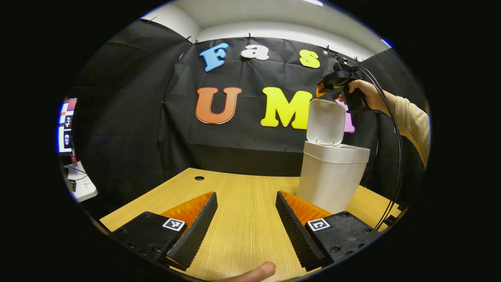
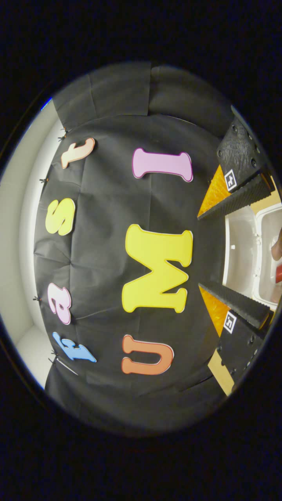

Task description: Press the lid of the desktop garbage bin to open it, pick up the crumpled paper on the desktop and throw it into the bin, then pick up the pop can on the desktop and drop it into the bin, and finally close the garbage bin lid.

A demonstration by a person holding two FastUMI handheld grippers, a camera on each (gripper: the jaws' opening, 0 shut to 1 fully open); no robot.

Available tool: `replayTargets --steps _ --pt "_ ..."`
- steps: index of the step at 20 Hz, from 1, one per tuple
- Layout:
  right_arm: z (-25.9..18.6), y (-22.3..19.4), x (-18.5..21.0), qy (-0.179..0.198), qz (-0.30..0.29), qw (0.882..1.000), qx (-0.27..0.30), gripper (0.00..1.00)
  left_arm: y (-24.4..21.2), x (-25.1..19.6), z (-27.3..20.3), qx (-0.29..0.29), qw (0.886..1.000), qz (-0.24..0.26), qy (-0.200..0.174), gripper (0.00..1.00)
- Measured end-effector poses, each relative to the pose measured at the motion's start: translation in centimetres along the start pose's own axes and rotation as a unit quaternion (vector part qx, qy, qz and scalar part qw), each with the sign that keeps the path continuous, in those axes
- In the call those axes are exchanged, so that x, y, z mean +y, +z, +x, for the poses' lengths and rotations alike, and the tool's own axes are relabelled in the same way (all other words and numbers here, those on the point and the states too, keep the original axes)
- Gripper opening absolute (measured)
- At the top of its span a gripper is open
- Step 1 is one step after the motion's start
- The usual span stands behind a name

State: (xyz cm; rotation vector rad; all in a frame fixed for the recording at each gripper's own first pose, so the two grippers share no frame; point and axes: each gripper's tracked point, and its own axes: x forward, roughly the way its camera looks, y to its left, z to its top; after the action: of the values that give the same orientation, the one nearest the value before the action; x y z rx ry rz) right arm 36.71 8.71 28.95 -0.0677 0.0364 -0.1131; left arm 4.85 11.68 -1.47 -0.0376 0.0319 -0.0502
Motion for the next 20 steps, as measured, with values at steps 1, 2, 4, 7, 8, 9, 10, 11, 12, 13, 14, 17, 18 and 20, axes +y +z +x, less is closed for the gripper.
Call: replayTargets --steps 1,2,4,7,8,9,10,11,12,13,14,17,18,20 --pt "0.0 -0.4 0.1 0.005 0.003 1.0 0.009 0.97 0.1 -0.1 0.0 -0.002 1.0 -0.001 0.0 0.97" --pt "0.0 -0.3 0.0 0.009 0.013 1.0 0.008 0.95 0.1 0.1 0.0 -0.001 1.0 0.001 0.002 0.98" --pt "-0.3 -0.9 -0.1 0.019 0.034 0.999 0.021 0.95 0.7 0.4 -0.1 -0.012 1.0 0.004 0.005 0.97" --pt "-1.4 -1.2 -0.2 0.031 0.034 0.999 0.022 0.99 0.7 0.9 -0.2 -0.011 1.0 -0.009 0.009 0.97" --pt "-1.9 -1.3 -0.2 0.032 0.026 0.999 0.019 0.96 0.7 1.0 -0.1 -0.011 1.0 -0.011 0.011 0.97" --pt "-2.3 -1.4 -0.3 0.032 0.02 0.999 0.017 0.99 0.8 1.2 -0.1 -0.011 1.0 -0.009 0.015 0.97" --pt "-2.8 -1.6 -0.3 0.032 0.014 0.999 0.018 0.96 0.9 1.7 -0.1 -0.013 1.0 -0.004 0.023 0.97" --pt "-3.4 -1.7 -0.3 0.032 0.012 0.999 0.017 0.96 1.1 2.3 -0.1 -0.014 0.999 0.001 0.033 0.97" --pt "-3.9 -2.0 -0.4 0.031 0.01 0.999 0.018 0.96 1.1 2.9 -0.2 -0.014 0.999 0.0 0.04 0.97" --pt "-4.4 -2.4 -0.3 0.032 0.009 0.999 0.021 0.99 1.2 3.2 -0.3 -0.016 0.999 -0.005 0.044 0.97" --pt "-5.0 -2.7 -0.3 0.033 0.005 0.999 0.023 0.99 1.3 3.2 -0.5 -0.015 0.999 -0.011 0.045 1.0" --pt "-6.4 -3.7 -0.4 0.04 -0.004 0.999 0.028 0.99 1.9 2.7 -1.2 -0.024 0.999 -0.005 0.038 1.0" --pt "-6.7 -4.2 -0.5 0.038 -0.005 0.999 0.033 0.99 2.2 2.4 -1.2 -0.03 0.999 0.003 0.034 0.97" --pt "-6.9 -6.2 -0.7 0.035 -0.014 0.998 0.056 0.96 2.5 1.8 -1.6 -0.038 0.999 0.017 0.027 0.97"
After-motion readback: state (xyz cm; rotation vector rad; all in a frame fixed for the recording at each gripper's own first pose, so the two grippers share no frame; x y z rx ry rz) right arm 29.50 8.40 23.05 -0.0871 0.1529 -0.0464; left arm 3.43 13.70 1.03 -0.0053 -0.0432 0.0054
